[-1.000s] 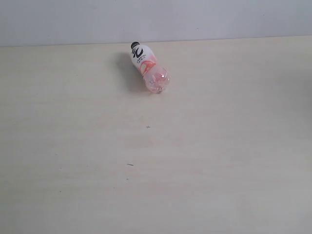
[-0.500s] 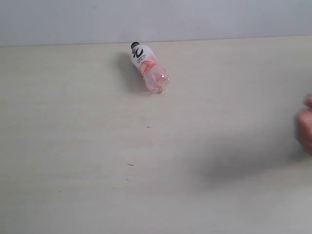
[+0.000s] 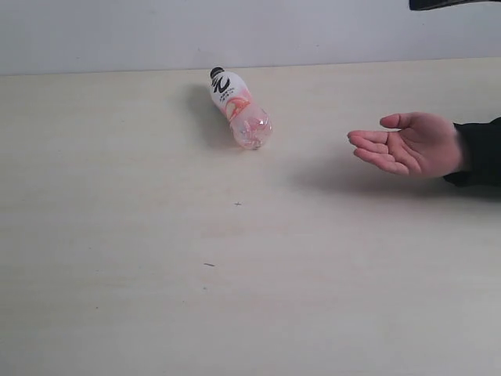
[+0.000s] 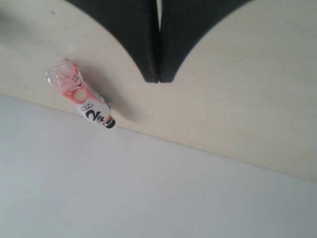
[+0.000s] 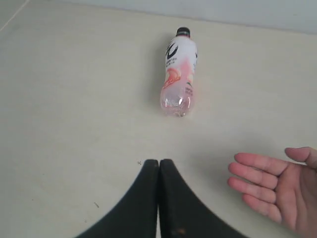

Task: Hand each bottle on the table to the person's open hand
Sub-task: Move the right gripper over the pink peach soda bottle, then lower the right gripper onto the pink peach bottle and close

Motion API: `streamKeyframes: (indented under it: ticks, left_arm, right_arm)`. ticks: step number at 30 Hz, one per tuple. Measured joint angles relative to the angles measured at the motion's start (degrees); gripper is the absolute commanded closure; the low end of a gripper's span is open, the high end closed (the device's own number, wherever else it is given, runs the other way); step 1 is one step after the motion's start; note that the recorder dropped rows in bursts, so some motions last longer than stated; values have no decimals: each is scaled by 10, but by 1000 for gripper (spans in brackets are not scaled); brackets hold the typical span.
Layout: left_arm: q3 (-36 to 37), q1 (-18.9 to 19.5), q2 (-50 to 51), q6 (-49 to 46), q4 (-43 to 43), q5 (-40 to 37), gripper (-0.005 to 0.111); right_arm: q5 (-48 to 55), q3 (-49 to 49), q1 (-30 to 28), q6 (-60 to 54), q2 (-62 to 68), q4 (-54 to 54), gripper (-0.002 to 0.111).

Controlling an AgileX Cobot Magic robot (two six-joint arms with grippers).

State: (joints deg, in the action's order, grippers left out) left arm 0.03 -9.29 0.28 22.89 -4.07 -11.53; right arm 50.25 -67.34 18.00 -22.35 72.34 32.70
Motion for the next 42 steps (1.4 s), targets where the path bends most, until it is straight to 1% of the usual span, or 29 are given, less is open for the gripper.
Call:
streamKeyframes:
  ticks: [4,8,10,11,12,13,14,15,16,17,18,20,22,24,25,26,27,29,31,37,42]
  left_arm:
    - [0,0,0,0,0,0,107]
    - [0,0,0,0,0,0,107]
    - [0,0,0,0,0,0,107]
    - [0,0,0,0,0,0,107]
    - [0,0,0,0,0,0,107]
    - [0,0,0,0,0,0,107]
    - [0,0,0,0,0,0,107]
    - [0,0,0,0,0,0,107]
    - [0,0,0,0,0,0,107]
    - [0,0,0,0,0,0,107]
    - [0,0,0,0,0,0,107]
    - [0,0,0,0,0,0,107]
    - [0,0,0,0,0,0,107]
    - [0,0,0,0,0,0,107]
    - [0,0,0,0,0,0,107]
    - [0,0,0,0,0,0,107]
    - [0,0,0,0,0,0,107]
    - [0,0,0,0,0,0,107]
    - [0,0,0,0,0,0,107]
    - [0,0,0,0,0,0,107]
    - [0,0,0,0,0,0,107]
  right_arm:
    - [36,-70,5,-11,103,1,108]
    - [43,-149,44,-4,214,-36,108]
    - [46,-217,85,49,287,-97,108]
    - [49,-273,114,91,332,-149,108]
    - [53,-302,127,116,357,-181,108]
    - [66,-356,147,153,403,-232,108]
    - [75,-386,155,167,425,-254,108]
    - [94,-438,164,182,463,-280,108]
    - [105,-465,165,187,483,-283,108]
    - [125,-517,166,190,517,-289,108]
    - [139,-551,166,196,545,-294,106]
    - [160,-611,166,206,586,-296,98]
    - [172,-652,166,208,621,-287,87]
    - [181,-670,166,210,646,-284,67]
    - [182,-675,166,210,655,-282,53]
    - [182,-678,166,210,666,-282,44]
    - [180,-678,166,210,672,-282,36]
    - [171,-680,166,210,681,-282,27]
    - [152,-680,166,210,687,-282,25]
    - [88,-680,166,210,692,-282,25]
    - [75,-682,166,210,713,-281,25]
